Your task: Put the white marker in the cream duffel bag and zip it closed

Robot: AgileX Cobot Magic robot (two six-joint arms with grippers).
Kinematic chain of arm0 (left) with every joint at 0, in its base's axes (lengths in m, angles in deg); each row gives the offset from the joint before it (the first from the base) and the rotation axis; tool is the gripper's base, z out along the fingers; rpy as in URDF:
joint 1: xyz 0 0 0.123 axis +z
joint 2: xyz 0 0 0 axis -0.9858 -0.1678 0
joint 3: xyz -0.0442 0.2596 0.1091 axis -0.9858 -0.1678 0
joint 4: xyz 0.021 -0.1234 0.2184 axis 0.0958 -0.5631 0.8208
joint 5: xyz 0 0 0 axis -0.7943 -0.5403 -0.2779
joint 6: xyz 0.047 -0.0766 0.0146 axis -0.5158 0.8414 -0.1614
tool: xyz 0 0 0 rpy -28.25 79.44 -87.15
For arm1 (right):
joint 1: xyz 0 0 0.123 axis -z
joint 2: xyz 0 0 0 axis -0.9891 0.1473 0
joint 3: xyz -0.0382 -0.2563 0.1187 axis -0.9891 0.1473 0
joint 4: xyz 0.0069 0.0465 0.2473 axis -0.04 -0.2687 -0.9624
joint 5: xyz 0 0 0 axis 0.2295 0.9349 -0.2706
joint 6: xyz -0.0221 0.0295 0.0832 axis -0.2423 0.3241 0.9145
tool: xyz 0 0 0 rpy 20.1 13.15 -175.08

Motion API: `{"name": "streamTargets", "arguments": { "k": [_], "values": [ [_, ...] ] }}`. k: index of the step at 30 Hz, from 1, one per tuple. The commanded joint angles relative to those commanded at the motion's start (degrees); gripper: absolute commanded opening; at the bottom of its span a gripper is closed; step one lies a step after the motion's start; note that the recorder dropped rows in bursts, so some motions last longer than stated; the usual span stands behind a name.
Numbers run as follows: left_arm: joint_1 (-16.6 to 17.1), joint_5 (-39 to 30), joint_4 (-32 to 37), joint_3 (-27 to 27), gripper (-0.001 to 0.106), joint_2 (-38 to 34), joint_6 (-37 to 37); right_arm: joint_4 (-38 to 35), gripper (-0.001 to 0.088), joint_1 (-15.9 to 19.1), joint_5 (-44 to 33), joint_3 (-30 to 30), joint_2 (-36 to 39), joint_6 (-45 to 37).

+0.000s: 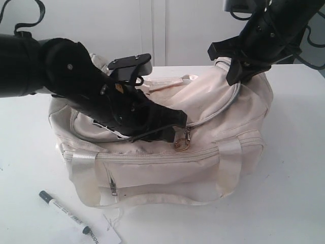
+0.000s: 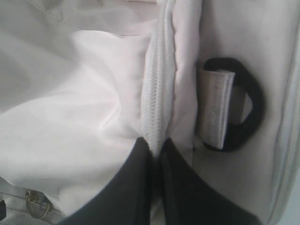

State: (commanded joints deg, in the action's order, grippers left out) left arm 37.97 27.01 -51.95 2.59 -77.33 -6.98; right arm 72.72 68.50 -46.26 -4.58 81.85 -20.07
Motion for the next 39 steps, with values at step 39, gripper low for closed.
{"name": "streamTargets", "arguments": {
  "k": [39],
  "values": [
    [6.33, -12.13, -44.45, -0.1, 0.06, -10.58, -34.76, 0.0, 0.0, 0.0, 0.22, 0.0, 0.0, 0.0]
  ]
}}
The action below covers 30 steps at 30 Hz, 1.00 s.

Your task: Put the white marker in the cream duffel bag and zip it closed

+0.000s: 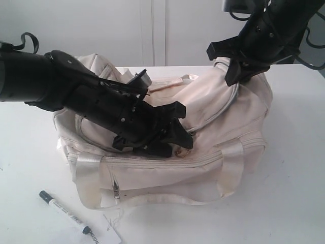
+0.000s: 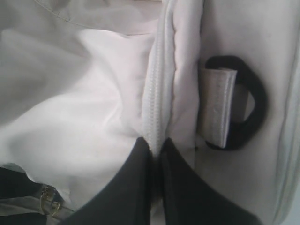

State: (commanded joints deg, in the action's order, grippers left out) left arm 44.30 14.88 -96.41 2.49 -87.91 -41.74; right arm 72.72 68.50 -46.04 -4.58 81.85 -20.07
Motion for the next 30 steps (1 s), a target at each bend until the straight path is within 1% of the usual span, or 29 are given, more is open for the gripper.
{"name": "streamTargets", "arguments": {
  "k": [4, 10, 13, 18, 22, 27, 30],
  "values": [
    [0.0, -2.27, -8.68, 0.0, 0.06, -1.52, -6.29, 0.0, 0.0, 0.0, 0.1, 0.0, 0.0, 0.0],
    [0.0, -5.41, -13.75, 0.0, 0.06, -2.38, -10.16, -0.16, 0.0, 0.0, 0.23, 0.0, 0.0, 0.0],
    [0.0, -6.19, -15.16, 0.0, 0.06, -2.38, -11.36, -0.27, 0.0, 0.0, 0.16, 0.0, 0.0, 0.0],
    [0.0, -6.09, -13.99, 0.0, 0.06, -2.73, -11.65, -1.03, 0.0, 0.0, 0.16, 0.0, 0.0, 0.0],
    [0.0, -4.71, -12.91, 0.0, 0.06, -2.73, -11.44, -1.03, 0.0, 0.0, 0.16, 0.0, 0.0, 0.0],
    [0.0, -1.71, -10.39, 0.0, 0.06, -2.73, -10.45, -1.3, 0.0, 0.0, 0.16, 0.0, 0.0, 0.0],
    [0.0, 0.83, -10.13, 0.0, 0.06, -2.73, -10.14, -1.3, 0.0, 0.0, 0.16, 0.0, 0.0, 0.0]
  ]
}}
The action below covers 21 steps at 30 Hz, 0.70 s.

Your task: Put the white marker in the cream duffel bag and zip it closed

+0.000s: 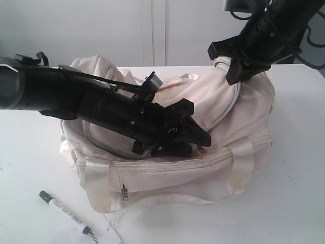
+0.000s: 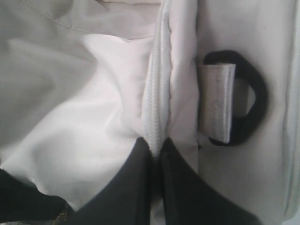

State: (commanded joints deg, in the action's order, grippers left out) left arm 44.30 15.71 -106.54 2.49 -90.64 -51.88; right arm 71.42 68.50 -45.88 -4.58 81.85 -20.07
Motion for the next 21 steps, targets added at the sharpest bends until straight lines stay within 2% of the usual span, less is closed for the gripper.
{"name": "streamTargets", "arguments": {
  "k": [5, 11, 16, 21],
  "values": [
    [0.0, 2.08, -1.06, 0.0, 0.06, 0.0, 0.0, -0.18, 0.0, 0.0, 0.0, 0.0, 0.0, 0.0],
    [0.0, -1.03, -1.95, 0.1, 0.06, 0.0, -0.63, -1.7, 0.0, 0.0, 0.2, 0.0, 0.0, 0.0],
    [-0.1, -0.19, -1.95, 0.1, 0.06, 0.0, -2.7, -1.7, 0.0, 0.0, 0.2, 0.0, 0.0, 0.0],
    [-3.64, 9.02, 1.4, 0.1, 0.06, 0.0, -2.69, -1.7, 0.0, 0.0, 0.59, 0.0, 0.0, 0.0]
  ]
}}
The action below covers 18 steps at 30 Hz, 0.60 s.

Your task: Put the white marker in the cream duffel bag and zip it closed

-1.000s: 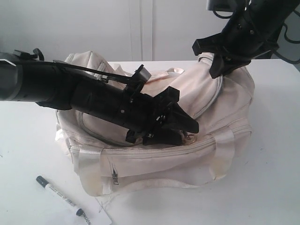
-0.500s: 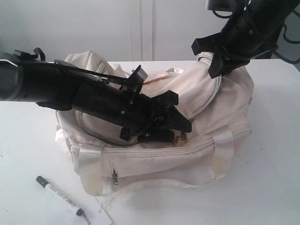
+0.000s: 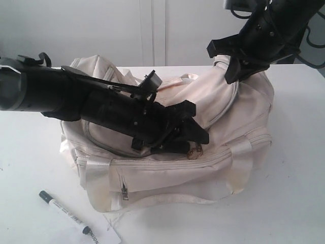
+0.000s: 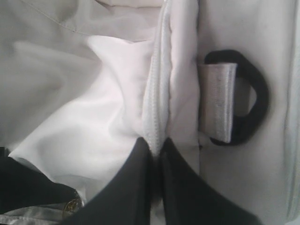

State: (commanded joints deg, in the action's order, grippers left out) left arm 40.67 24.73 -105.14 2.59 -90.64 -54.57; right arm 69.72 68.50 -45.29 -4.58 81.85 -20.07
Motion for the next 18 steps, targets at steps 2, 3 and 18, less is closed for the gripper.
{"name": "streamTargets", "arguments": {
  "k": [2, 3, 18],
  "values": [
    [-0.78, 2.5, 0.0, 0.0, 0.06, -0.1, 0.0, 0.0, 0.0, 0.0, -0.01, 0.0, 0.0, 0.0],
    [-0.76, 3.37, 0.0, 0.0, 0.059, -0.1, 0.0, 0.0, 0.0, 0.0, -0.01, 0.0, 0.0, 0.0],
    [-0.76, 4.85, 0.64, 0.0, 0.0, -0.1, -0.15, 0.0, 0.0, 0.0, -0.01, 0.0, 0.0, 0.0]
  ]
}}
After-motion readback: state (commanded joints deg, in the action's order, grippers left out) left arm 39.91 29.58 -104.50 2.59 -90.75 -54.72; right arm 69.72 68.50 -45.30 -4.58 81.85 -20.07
